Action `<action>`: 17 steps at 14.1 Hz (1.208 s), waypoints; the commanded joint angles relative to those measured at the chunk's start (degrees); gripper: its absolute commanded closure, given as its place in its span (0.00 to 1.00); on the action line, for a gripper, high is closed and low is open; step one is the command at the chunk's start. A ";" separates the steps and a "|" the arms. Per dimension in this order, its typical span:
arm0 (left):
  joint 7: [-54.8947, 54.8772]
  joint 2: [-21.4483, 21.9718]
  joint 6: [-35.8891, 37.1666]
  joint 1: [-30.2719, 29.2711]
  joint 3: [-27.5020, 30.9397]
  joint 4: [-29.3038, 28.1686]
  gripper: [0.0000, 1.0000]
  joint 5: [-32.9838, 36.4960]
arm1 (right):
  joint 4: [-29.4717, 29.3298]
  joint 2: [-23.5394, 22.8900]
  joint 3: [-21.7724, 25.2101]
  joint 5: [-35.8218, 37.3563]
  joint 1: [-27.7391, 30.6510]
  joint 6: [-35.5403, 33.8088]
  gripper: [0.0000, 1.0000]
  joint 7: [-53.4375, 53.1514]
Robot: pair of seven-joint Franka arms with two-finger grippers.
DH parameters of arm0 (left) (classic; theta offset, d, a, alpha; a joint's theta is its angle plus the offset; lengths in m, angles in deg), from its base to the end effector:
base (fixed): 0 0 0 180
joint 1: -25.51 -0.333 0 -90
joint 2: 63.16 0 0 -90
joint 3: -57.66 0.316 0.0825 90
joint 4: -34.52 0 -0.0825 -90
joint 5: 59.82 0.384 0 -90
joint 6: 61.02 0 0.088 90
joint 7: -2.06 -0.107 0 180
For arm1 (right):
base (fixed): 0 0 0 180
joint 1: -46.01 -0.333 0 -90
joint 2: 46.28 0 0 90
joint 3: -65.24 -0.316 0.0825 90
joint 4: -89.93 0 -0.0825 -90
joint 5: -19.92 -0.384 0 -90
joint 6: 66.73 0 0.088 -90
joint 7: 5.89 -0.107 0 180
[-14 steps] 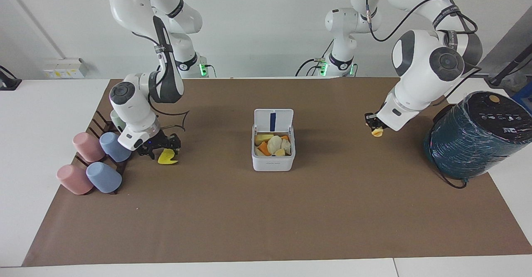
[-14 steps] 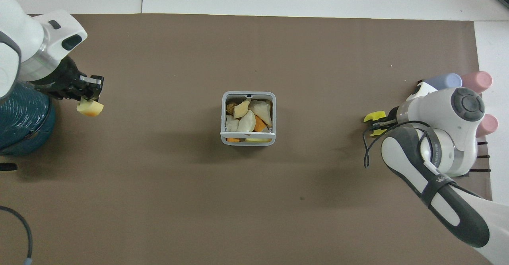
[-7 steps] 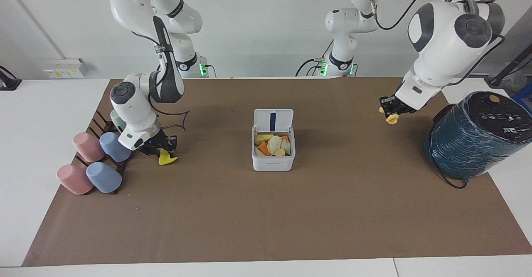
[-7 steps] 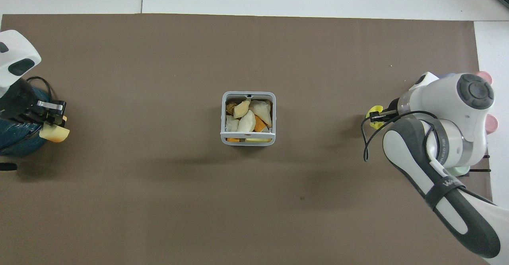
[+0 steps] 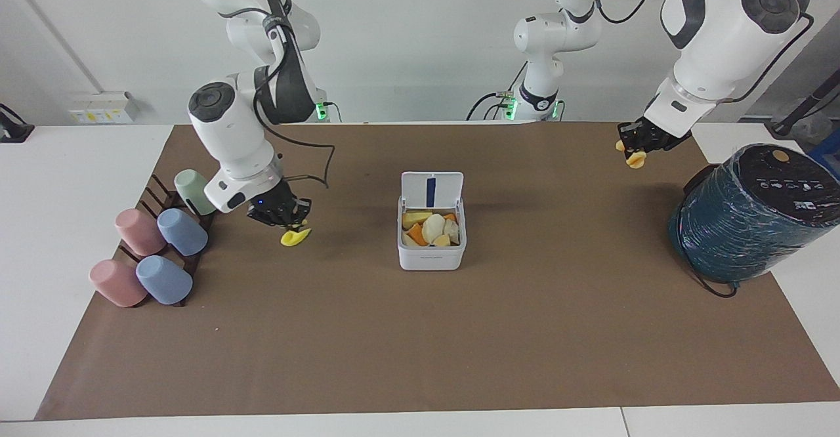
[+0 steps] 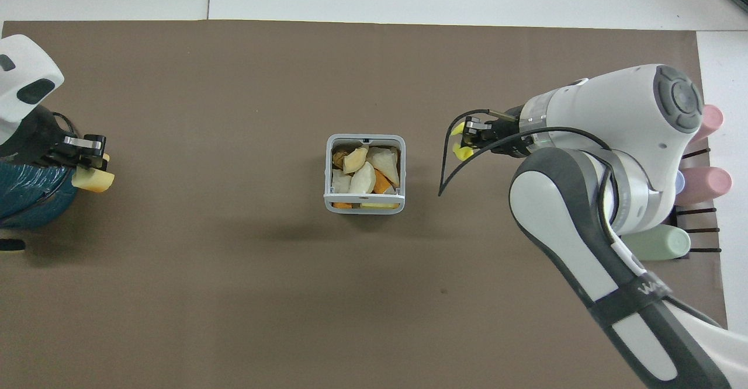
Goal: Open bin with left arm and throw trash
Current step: 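Carry the yellow block over the bin and open the right gripper, then drop the sponge into the bin with the left gripper while the right gripper withdraws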
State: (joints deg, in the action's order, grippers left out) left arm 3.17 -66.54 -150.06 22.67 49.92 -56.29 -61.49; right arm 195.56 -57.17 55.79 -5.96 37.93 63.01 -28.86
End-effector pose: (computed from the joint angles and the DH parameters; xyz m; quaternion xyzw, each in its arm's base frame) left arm 0.5657 -0.0495 0.5837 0.9983 -0.0327 -0.0456 0.0162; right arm 0.6010 0.1960 0.4503 -0.9577 0.1709 -0.0348 0.2287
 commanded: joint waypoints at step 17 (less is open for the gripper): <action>37.97 -0.92 -31.95 18.55 -0.61 -10.97 1.00 -5.45 | 0.01 -1.34 1.37 13.77 -6.18 9.57 0.00 -11.65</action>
State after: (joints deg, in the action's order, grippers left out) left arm 36.62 -66.76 -176.66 38.38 48.38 -65.64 -65.82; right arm 195.14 -60.21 57.51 0.03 28.78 73.04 -41.03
